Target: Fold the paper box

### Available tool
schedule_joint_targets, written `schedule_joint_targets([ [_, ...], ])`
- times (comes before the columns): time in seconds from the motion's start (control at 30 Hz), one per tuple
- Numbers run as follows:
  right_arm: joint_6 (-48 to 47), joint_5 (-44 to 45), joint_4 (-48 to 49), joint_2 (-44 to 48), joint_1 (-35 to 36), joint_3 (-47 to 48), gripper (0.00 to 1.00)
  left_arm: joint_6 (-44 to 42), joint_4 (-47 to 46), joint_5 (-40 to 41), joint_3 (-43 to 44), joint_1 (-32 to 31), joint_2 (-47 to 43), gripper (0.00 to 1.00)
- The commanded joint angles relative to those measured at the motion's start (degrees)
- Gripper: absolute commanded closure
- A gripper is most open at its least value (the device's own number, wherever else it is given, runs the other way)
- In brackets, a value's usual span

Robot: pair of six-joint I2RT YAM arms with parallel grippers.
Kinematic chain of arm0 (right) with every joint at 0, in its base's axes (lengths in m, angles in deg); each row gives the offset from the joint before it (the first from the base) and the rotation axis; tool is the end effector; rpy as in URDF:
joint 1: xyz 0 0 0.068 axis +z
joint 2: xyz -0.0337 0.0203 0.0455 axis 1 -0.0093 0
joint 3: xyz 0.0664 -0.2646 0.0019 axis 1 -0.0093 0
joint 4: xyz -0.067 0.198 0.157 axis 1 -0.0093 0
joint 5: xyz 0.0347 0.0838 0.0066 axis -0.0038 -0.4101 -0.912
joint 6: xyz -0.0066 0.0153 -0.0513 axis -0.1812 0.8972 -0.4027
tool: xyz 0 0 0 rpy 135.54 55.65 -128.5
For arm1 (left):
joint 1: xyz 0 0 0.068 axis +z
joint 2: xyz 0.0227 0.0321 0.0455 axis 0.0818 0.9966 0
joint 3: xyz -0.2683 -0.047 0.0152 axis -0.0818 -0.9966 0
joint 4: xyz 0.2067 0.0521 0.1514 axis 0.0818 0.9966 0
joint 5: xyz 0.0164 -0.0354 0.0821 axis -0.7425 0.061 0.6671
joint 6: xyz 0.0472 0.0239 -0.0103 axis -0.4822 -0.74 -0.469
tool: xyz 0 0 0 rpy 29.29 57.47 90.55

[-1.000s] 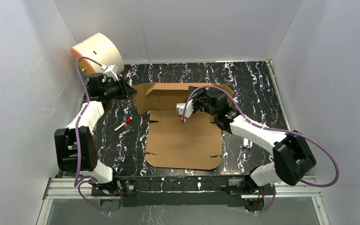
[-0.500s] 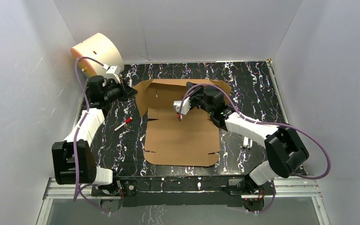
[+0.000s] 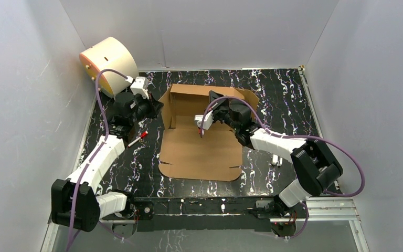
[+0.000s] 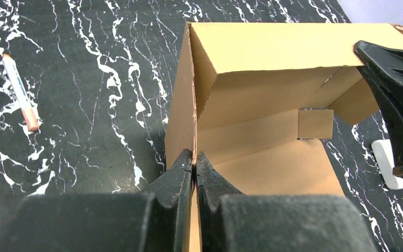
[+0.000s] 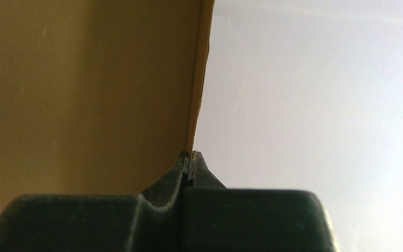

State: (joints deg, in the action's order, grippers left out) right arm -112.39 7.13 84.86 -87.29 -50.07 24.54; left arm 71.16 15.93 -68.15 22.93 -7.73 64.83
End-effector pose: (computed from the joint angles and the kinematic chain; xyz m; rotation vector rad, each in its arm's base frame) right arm 0.2681 0.2232 0.2697 -1.5199 0.6337 -0.6501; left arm 0.2706 -0.0704 0.3183 0.2163 1.7546 -0.5825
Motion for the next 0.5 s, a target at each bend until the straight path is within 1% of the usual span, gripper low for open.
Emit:
schedule_joint_targets([
  [0.0, -1.7, -0.6, 5.6, 2.8, 0.9, -3.3, 1.0, 2.9, -5.7, 5.7, -3.8, -3.3, -3.7, 1.0],
  [0.2, -2.8, 0.9, 9.3, 3.4, 2.2, -6.5, 1.0, 2.3, -12.5, 11.9, -10.1, -9.7, -5.5, 1.0],
  [0.33, -5.7, 2.3, 12.7, 2.7, 3.3, -9.3, 1.0, 0.5, -17.2, 16.3, -14.8, -13.5, -7.3, 1.0],
  [0.37, -6.7, 2.7, 14.0, 2.5, 3.5, -10.1, 1.0, 0.0, -18.4, 18.4, -16.0, -14.2, -7.7, 1.0],
  [0.47, -8.9, 3.4, 17.1, 1.7, 4.0, -11.6, 1.0, -0.9, -20.9, 21.1, -19.0, -15.7, -8.3, 0.99],
])
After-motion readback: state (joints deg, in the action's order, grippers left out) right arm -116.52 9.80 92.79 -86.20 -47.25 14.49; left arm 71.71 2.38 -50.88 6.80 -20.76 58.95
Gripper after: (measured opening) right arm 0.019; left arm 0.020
